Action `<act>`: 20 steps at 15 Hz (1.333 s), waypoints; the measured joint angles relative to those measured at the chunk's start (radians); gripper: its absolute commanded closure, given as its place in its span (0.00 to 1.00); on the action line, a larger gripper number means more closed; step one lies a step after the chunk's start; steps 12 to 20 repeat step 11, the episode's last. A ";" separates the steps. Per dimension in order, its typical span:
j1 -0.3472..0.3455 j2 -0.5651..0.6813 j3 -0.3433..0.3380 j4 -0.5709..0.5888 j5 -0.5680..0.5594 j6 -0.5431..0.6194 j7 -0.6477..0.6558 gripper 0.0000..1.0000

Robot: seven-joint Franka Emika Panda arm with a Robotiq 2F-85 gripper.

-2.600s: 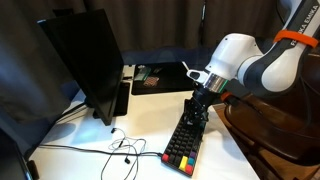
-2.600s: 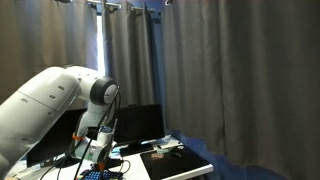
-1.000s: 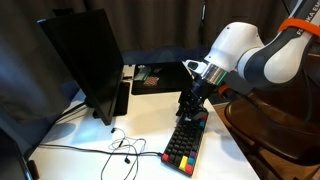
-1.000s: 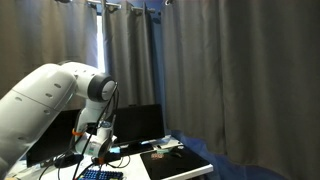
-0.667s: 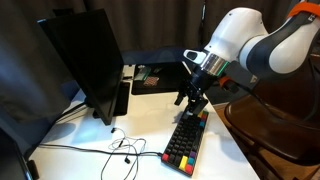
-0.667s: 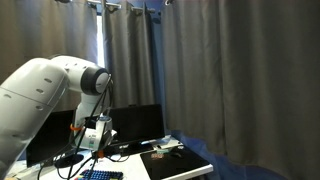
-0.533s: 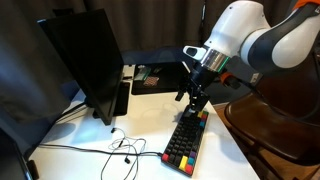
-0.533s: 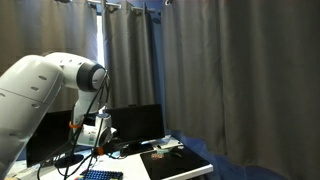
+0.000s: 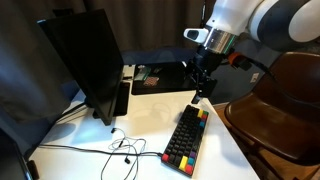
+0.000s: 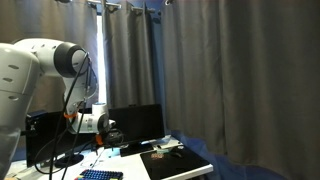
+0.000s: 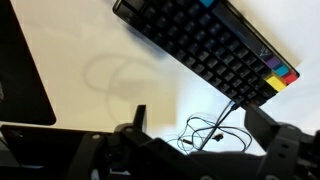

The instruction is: Press the number seven button on the keyboard

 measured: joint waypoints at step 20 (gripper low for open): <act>-0.079 -0.114 0.130 0.001 0.259 -0.191 -0.040 0.00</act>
